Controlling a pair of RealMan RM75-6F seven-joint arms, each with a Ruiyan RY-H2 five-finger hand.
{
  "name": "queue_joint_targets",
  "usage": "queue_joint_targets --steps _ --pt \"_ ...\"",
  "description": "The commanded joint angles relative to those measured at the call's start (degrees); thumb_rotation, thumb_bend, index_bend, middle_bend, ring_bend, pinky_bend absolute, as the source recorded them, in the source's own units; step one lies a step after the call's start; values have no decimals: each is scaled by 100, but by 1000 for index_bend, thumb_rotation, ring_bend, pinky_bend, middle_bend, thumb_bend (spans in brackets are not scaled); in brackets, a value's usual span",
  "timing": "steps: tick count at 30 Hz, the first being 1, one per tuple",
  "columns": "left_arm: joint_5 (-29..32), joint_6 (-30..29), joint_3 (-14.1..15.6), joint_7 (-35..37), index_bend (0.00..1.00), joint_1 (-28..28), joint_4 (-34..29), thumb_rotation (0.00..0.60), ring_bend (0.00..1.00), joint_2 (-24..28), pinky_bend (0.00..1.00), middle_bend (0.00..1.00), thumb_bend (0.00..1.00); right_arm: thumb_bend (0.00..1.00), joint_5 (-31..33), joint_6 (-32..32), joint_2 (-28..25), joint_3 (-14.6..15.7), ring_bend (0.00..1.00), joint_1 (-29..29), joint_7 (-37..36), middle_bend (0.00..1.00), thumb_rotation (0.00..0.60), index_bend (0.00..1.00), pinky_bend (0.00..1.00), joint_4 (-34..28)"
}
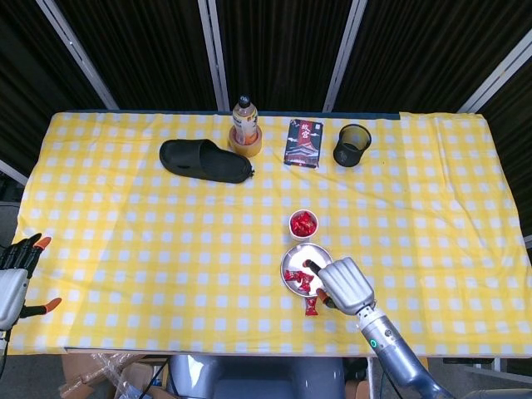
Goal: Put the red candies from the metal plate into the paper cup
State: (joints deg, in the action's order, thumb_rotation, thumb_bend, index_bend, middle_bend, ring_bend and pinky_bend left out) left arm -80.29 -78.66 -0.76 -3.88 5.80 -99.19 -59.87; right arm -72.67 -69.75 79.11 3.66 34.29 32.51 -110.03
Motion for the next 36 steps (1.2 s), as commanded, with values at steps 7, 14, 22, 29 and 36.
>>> queue_joint_targets --steps 7,14,22,29,36 --pt "22 -48 -9 -6 7 -31 16 600 0 -24 0 0 48 421 -1861 461 -399 579 922 92 -897 855 600 299 978 755" --pt "51 -52 -21 -25 7 -36 9 600 0 -33 0 0 48 421 -2403 592 -173 679 922 81 -979 855 600 299 978 1148" --pt "96 -36 -36 -11 7 -38 4 600 0 -35 0 0 48 421 -2858 583 189 606 922 91 -973 855 600 299 975 1771" --pt "127 -2 -46 18 7 -28 16 600 0 -29 0 0 48 420 -3345 335 422 587 922 111 -1245 855 600 314 972 2452" --pt "118 -13 -47 7 7 -31 10 600 0 -32 0 0 48 420 -3484 289 642 576 922 85 -1415 855 600 365 972 2882"
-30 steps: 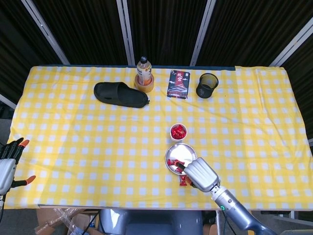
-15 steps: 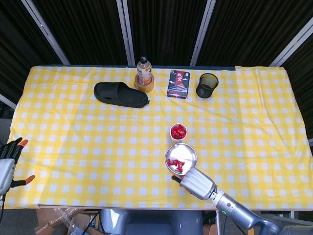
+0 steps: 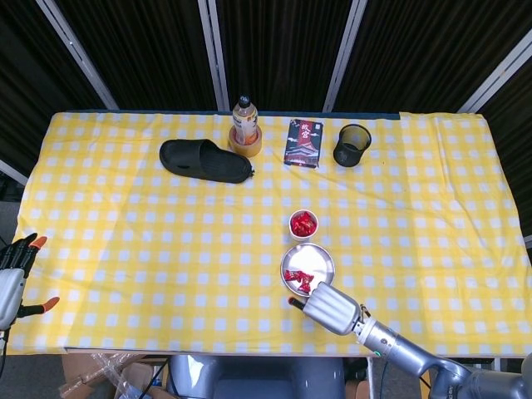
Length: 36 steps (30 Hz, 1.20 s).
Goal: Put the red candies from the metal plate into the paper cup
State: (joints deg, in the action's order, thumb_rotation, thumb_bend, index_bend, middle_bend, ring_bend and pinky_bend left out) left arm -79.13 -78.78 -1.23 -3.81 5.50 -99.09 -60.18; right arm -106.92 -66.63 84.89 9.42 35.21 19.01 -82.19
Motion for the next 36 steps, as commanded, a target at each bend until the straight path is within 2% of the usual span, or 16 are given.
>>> queue_joint_targets --steps 1,19,26,36 --pt "6 2 0 -1 7 -2 2 600 0 -1 0 0 48 420 -93 -40 87 5 922 -7 -82 855 600 373 972 158" --pt "66 16 -3 -55 8 -11 -48 600 0 0 0 0 48 420 -257 -110 293 118 922 -101 -414 855 600 420 972 957" --pt "72 12 -8 -58 8 -13 -51 600 0 -1 0 0 48 421 -264 -117 334 151 922 -144 -494 855 600 448 972 1053" --pt "70 16 -12 -32 8 -12 -48 600 0 10 0 0 48 420 -264 -33 393 189 922 -186 -431 855 600 543 972 1116"
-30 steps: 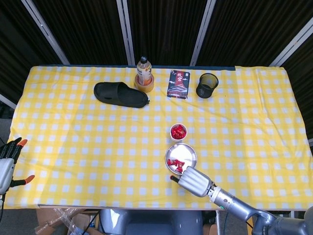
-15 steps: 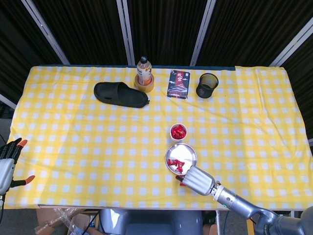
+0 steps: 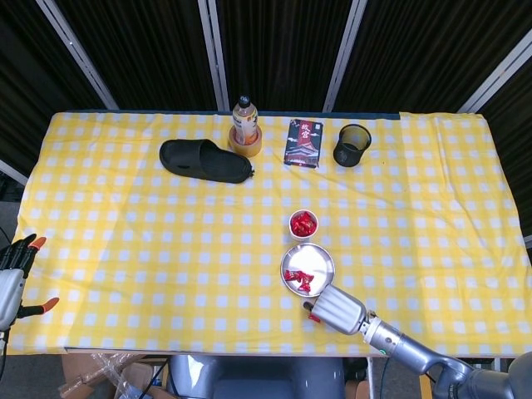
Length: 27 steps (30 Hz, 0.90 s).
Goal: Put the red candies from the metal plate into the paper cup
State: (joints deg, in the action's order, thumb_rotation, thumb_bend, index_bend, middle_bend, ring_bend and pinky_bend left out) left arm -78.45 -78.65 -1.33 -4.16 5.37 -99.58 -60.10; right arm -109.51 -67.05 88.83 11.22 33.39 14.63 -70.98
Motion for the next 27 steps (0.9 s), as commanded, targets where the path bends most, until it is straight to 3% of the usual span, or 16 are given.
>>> queue_joint_targets --steps 1,18,23,27 --pt "4 5 -1 7 8 1 2 600 0 3 0 0 48 421 -6 14 -2 11 922 -5 13 855 600 549 972 -11" --pt "-5 1 -2 20 8 -1 -3 600 0 6 0 0 48 424 76 -90 -197 -108 922 -65 99 855 600 583 972 -350" --pt "-2 6 -3 19 8 1 -4 600 0 8 0 0 48 424 265 -168 -394 -300 922 -97 165 855 600 584 972 -596" --pt "4 6 -10 22 8 3 -3 600 0 7 0 0 48 424 560 -277 -670 -639 922 -91 191 855 600 584 972 -998"
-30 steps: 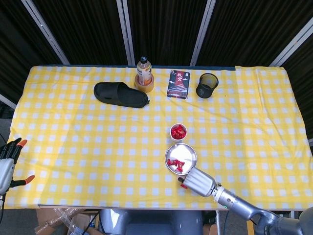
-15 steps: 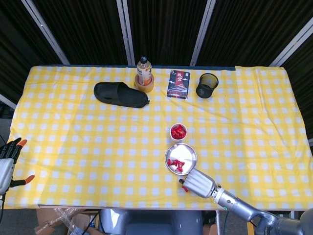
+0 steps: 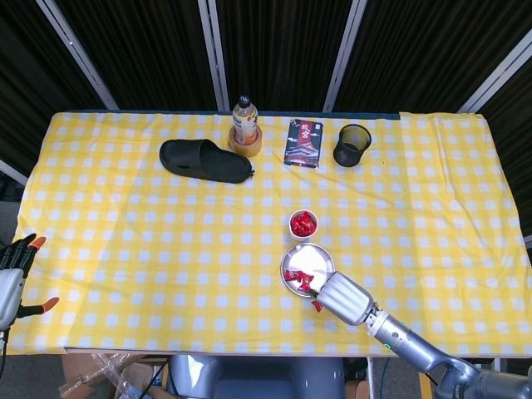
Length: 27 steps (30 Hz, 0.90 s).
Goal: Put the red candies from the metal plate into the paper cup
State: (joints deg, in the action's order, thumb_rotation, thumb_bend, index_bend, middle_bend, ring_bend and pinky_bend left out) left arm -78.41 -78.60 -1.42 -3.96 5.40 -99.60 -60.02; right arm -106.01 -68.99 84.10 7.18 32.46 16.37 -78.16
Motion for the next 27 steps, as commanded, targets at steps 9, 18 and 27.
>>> queue_joint_targets --steps 9,18,27 --pt "-14 27 8 -4 8 14 -5 600 0 3 0 0 48 424 1048 25 -651 -1178 923 252 56 855 600 585 972 -1260" --pt "-24 64 11 54 8 31 -15 600 0 27 0 0 49 423 2057 660 -210 -1824 923 692 503 855 600 585 972 -1211" --pt "50 119 -6 122 8 42 -23 600 0 73 0 0 48 424 2768 1050 363 -2034 922 992 714 855 600 585 972 -613"
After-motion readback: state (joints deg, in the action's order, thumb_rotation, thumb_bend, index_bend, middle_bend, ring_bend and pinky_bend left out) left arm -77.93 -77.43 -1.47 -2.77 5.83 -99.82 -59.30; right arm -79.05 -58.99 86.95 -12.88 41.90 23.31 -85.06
